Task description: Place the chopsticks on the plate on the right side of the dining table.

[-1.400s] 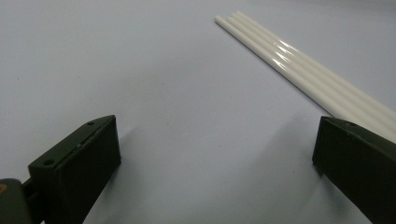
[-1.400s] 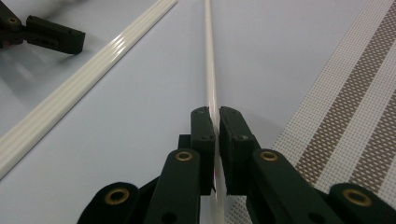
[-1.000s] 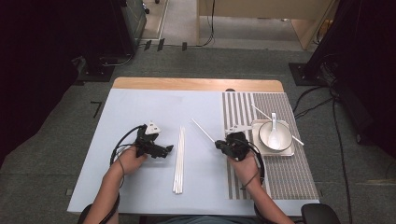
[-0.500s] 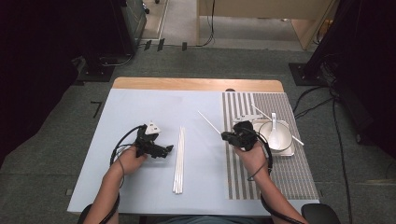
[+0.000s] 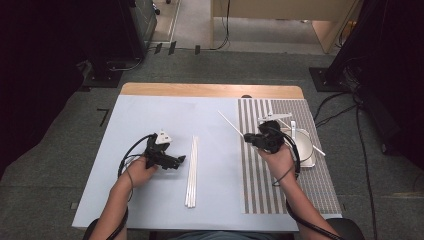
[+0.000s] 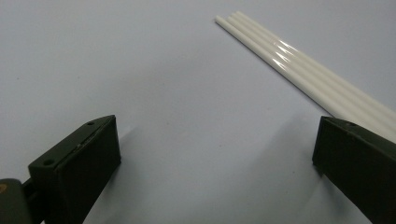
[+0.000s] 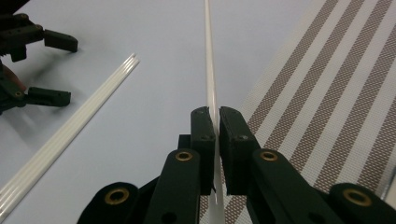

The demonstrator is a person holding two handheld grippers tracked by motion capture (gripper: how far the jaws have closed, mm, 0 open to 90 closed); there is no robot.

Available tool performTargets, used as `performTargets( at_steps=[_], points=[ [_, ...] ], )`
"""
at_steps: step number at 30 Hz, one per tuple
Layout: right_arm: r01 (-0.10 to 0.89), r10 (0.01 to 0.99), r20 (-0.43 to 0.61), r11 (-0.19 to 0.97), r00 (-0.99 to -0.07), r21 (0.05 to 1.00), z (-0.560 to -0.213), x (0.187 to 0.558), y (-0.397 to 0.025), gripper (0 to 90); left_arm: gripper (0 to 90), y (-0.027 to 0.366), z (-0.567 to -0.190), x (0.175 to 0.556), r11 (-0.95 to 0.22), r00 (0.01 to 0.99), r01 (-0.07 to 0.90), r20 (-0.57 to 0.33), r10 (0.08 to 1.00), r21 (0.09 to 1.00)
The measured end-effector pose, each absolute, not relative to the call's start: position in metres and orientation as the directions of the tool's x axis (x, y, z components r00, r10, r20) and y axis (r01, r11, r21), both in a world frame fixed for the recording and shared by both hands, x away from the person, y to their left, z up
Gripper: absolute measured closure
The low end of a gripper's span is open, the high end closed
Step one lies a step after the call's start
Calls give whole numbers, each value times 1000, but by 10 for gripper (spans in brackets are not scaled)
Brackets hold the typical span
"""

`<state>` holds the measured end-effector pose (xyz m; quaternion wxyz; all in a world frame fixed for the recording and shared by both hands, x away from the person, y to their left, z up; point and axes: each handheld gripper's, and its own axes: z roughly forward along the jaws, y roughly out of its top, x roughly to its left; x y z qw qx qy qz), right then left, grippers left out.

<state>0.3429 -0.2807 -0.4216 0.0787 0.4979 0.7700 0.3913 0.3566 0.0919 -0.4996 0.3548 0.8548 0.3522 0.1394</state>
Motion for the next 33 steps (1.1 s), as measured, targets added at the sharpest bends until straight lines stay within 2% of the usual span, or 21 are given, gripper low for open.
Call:
performTargets(
  at_steps=[33],
  points=[
    [700,874,251,132,-417,702,-390,347,-353,850,5,92,-500,357,-503,714,502,-10,700,703]
  ],
)
